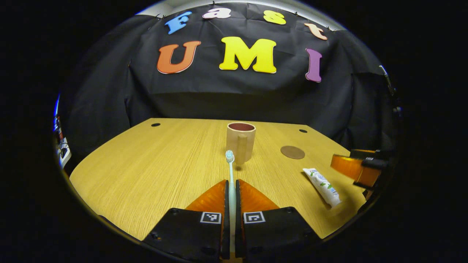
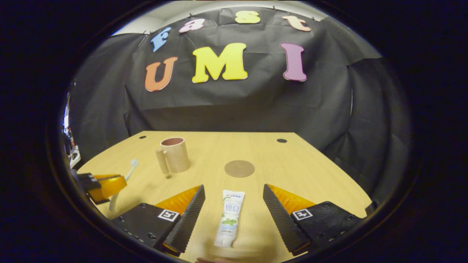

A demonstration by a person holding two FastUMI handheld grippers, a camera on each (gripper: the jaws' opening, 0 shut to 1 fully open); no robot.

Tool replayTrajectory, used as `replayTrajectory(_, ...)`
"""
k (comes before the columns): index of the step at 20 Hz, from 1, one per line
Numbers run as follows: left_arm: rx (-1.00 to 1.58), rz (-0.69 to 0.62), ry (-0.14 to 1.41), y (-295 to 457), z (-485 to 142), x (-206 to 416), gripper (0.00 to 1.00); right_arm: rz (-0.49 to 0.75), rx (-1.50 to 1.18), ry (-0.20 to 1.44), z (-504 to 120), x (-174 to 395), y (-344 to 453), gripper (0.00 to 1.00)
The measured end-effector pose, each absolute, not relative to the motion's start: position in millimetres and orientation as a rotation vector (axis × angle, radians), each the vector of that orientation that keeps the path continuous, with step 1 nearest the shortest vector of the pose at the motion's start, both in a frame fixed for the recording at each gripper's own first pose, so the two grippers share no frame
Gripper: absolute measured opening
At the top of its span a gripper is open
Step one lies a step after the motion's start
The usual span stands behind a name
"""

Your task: Put the toothbrush and toothpaste on the desktop into the cup, then pick up the cup and place it on the coaster on the desktop.

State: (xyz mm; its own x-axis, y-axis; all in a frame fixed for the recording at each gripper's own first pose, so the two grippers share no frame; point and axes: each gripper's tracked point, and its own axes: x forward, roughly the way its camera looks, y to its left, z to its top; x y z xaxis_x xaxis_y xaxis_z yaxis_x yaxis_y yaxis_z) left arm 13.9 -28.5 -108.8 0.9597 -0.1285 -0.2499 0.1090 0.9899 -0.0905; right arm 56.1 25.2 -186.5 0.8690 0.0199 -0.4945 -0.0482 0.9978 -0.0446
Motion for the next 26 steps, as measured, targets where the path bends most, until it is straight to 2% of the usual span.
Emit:
replayTrajectory(4,-0.066,-0.106,0.17,-22.1,-80.8,7.3,0.08,0.034,-0.04,0.656,-229.2,51.9,29.6,0.96)
replayTrajectory(7,-0.08,-0.11,0.156,-22.9,-74.1,4.6,0.08,0.032,-0.053,0.735,-249.1,50.5,32.6,0.87)
replayTrajectory(11,-0.06,-0.098,0.138,-17.9,-66.2,9.0,0.08,-0.001,-0.079,0.785,-263.1,44.8,21.0,0.63)
replayTrajectory(12,-0.052,-0.083,0.125,-11.9,-60.8,12.3,0.08,0.021,-0.06,0.798,-264.8,43.9,24.6,0.52)
replayTrajectory(14,-0.054,-0.073,0.104,-9.2,-48.7,17.8,0.08,-0.007,0.008,0.797,-260.2,44.9,20.2,0.38)
replayTrajectory(16,-0.062,-0.065,0.077,-5.9,-37.6,23.7,0.08,0.004,0.037,0.788,-258.2,49.3,17.4,0.3)
replayTrajectory(17,-0.066,-0.066,0.063,-5.3,-31.1,27.7,0.08,0.006,0.034,0.769,-256.9,48.3,17.8,0.3)
replayTrajectory(18,-0.07,-0.071,0.052,-5.3,-26.6,32.6,0.08,0.01,0.036,0.746,-251.3,48.0,17.3,0.25)
replayTrajectory(26,-0.124,-0.12,-0.001,-35.1,18.4,138.5,0.08,0.066,0.007,0.543,-184.9,40.2,27.9,0.25)
